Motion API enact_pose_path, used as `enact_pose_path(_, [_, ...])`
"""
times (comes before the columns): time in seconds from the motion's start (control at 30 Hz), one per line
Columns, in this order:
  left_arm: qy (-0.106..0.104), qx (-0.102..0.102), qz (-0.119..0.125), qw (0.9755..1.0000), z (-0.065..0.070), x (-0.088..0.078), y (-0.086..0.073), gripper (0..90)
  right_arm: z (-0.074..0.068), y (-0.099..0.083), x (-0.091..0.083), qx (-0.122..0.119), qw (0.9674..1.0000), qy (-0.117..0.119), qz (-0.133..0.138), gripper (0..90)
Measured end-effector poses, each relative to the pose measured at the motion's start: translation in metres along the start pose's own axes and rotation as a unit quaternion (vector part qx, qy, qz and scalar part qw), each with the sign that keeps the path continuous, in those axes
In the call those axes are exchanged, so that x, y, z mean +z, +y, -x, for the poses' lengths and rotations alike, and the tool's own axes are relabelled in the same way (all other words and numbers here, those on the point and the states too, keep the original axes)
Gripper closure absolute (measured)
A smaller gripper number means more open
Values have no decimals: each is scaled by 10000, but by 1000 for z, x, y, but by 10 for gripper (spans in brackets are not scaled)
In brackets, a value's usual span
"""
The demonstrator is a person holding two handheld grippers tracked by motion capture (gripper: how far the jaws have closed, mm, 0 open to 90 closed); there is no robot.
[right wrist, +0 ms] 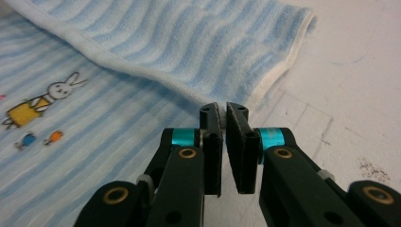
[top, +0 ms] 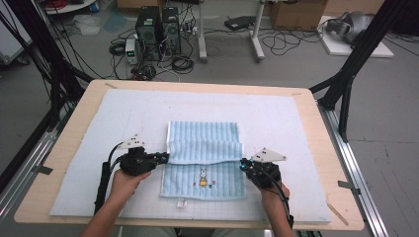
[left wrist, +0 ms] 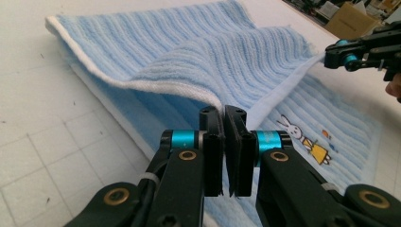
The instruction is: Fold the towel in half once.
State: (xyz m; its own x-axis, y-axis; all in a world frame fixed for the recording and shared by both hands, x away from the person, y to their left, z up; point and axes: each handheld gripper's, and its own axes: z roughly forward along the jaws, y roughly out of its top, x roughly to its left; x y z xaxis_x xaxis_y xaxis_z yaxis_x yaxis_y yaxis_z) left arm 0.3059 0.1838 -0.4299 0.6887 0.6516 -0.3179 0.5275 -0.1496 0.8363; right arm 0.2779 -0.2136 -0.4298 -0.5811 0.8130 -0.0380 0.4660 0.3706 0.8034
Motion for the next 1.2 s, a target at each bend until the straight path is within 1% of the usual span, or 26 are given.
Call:
enact_pose_path(0.17, [-134,12,35,9999,8,-11,-5,855,-7,-5,-17,-81,9998,83,143,846])
enact_pose_path(0.23, [-184,33,-30,9998,11,-13,-8,854,-10,-7,-23,-143,9997,101,146,847])
enact_pose_path(0.33, [-214,62,-61,9997,16,-18,-14,854,-15,-11,-31,-208,9995,154,173,847])
enact_pose_path(0.37, [-224,56,-62,9997,17,-19,-15,854,-17,-12,-34,-160,9996,164,193,847])
enact_pose_path(0.4, [-243,30,-78,9997,17,-20,-16,854,-19,-13,-36,-175,9995,176,205,847])
enact_pose_path(0.6, [-361,-98,-156,9992,19,-27,-23,848,-29,-19,-46,-297,9990,240,223,848])
enact_pose_path(0.67, [-376,-75,-224,9990,20,-29,-27,848,-33,-23,-49,-344,9989,257,195,849])
enact_pose_path(0.7, [-378,-66,-236,9990,20,-29,-29,848,-34,-25,-50,-317,9989,285,180,849])
enact_pose_path(0.77, [-413,-79,-256,9988,21,-30,-33,848,-37,-27,-52,-336,9988,302,198,849])
enact_pose_path(0.9, [-506,-124,-276,9983,23,-34,-38,849,-44,-31,-60,-373,9985,321,246,848])
enact_pose_path(1.0, [-618,-189,-285,9975,25,-38,-41,850,-47,-34,-66,-352,9984,331,281,848])
enact_pose_path(1.1, [-703,-167,-329,9968,29,-40,-43,846,-49,-38,-69,-426,9984,308,214,848])
enact_pose_path(1.13, [-711,-147,-335,9968,29,-40,-44,830,-50,-40,-69,-485,9983,273,168,848])
enact_pose_path(1.17, [-664,-168,-318,9971,29,-41,-44,776,-51,-41,-69,-514,9983,240,91,848])
enact_pose_path(1.2, [-559,-200,-247,9979,29,-42,-44,676,-52,-43,-69,-535,9983,225,43,845])
